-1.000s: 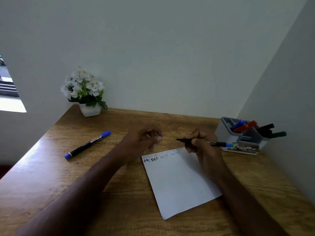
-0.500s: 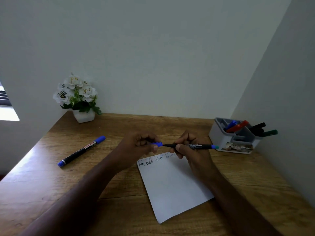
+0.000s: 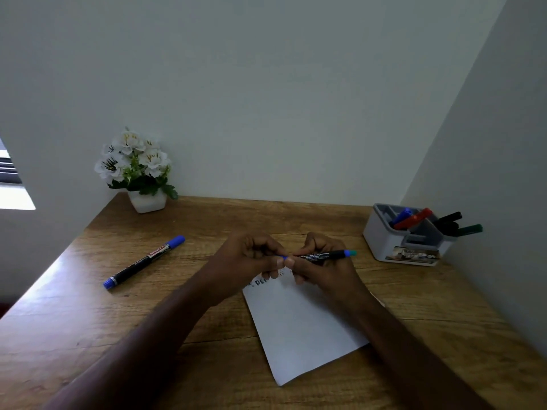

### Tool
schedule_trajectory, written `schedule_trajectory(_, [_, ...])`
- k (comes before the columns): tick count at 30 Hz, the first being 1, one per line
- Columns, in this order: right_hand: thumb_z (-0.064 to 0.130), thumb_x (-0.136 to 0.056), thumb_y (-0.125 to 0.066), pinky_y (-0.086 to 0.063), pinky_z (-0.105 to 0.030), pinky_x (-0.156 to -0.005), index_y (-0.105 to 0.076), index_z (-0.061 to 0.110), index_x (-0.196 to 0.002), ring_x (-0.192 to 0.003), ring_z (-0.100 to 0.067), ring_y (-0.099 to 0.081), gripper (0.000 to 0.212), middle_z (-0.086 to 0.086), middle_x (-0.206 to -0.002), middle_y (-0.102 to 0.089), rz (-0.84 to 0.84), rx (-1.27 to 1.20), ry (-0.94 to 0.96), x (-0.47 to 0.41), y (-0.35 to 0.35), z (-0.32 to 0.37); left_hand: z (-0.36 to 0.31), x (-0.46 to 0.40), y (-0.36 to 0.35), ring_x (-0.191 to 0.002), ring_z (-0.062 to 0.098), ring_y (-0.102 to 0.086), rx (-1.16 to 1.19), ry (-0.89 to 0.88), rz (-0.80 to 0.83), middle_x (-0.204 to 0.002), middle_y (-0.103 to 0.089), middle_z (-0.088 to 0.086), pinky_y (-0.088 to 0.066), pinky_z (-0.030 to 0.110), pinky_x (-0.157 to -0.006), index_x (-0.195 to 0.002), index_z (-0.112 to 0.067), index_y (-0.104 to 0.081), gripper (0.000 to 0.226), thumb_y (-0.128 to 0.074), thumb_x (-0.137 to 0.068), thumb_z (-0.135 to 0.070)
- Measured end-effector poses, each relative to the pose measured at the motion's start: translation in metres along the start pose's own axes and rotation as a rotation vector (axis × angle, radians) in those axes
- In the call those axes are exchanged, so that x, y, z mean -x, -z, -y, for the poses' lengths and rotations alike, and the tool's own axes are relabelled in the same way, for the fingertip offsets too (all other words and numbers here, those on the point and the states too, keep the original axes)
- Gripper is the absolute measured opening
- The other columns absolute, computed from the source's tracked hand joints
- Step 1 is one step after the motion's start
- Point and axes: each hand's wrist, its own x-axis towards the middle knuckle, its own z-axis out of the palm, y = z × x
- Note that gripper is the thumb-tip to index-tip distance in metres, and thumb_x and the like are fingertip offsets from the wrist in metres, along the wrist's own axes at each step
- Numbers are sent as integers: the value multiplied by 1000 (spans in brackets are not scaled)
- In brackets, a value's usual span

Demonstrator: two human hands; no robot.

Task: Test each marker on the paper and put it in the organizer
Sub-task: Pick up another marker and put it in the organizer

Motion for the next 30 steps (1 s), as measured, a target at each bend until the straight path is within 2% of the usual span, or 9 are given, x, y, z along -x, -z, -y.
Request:
schedule_trajectory(4, [28, -81, -80, -47, -22, -52, -65, 29, -73, -58, -17, -64, 17, -8, -66, -69, 20, -31, -6, 0, -4, 3, -4, 1, -2, -64, 19, -64, 46, 8, -3, -75, -71, 12, -54, 29, -62, -88, -1, -73, 10, -74, -82, -8])
schedule_trajectory(7, [15, -82, -80, -49, -27, -53, -70, 26, -79, -61, -22, -63, 15, -10, -72, -70, -36, -102, -10, -1, -5, 2, -7, -3, -4, -72, 25, -68, 170, 48, -59, -81, -72, 19, -56, 31, -68, -94, 1, -70, 15, -74, -80, -4])
schedule_trajectory(9, [11, -87, -75, -48, -27, -55, -74, 19, -90, -63, -17, -62, 8, -5, -74, -70, -62, -91, -40, -3, -3, 0, -9, -6, -8, -74, 27, -70, 273, 80, -142, -82, -72, 21, -57, 33, -68, -101, 2, -66, 23, -73, -79, 0])
schedule_trajectory(11, [14, -93, -66, -48, -24, -63, -74, 13, -100, -74, -12, -64, 12, 0, -87, -73, -78, -46, -37, -4, 1, -2, -11, -9, -13, -74, 26, -71, 312, 118, -170, -85, -73, 22, -57, 30, -67, -102, 4, -64, 25, -73, -80, -5])
schedule_trajectory(14, [14, -101, -54, -51, -24, -81, -71, 18, -108, -102, -9, -67, 18, 3, -112, -73, -188, 10, -55, -5, 16, 4, -17, -16, -22, -79, 27, -73, 227, 172, -116, -88, -74, 18, -58, 28, -68, -98, 1, -66, 29, -70, -82, -23])
schedule_trajectory(18, [11, -105, -46, -46, -19, -70, -61, 18, -120, -78, -2, -63, 23, 0, -89, -67, -273, 228, 51, -9, 47, 29, -26, -39, -34, -82, 19, -73, -62, 162, -74, -91, -75, 6, -55, 29, -69, -95, -10, -69, 30, -64, -91, -40])
schedule_trajectory(21, [15, -101, -53, -43, -19, -76, -55, 16, -135, -82, -2, -56, 34, 3, -99, -64, -308, 649, 156, -14, 91, 54, -34, -70, -48, -77, 15, -73, -232, 97, -38, -85, -73, 4, -51, 24, -63, -88, -11, -69, 25, -65, -92, -35])
schedule_trajectory(26, [18, -88, -72, -55, -34, -73, -69, 17, -103, -78, -18, -64, 15, -6, -91, -72, -522, 1009, 29, -16, 188, 99, -39, -122, -89, -65, 6, -70, -508, -24, 118, -79, -72, -1, -56, 26, -65, -81, -12, -70, 18, -71, -87, -28])
schedule_trajectory(30, [17, -86, -75, -55, -30, -77, -77, 11, -96, -84, -24, -67, 12, -9, -94, -73, -473, 1185, -180, -18, 246, 109, -44, -147, -116, -64, 5, -68, -548, -62, 173, -79, -70, -2, -54, 20, -63, -81, -12, -69, 13, -70, -88, -23])
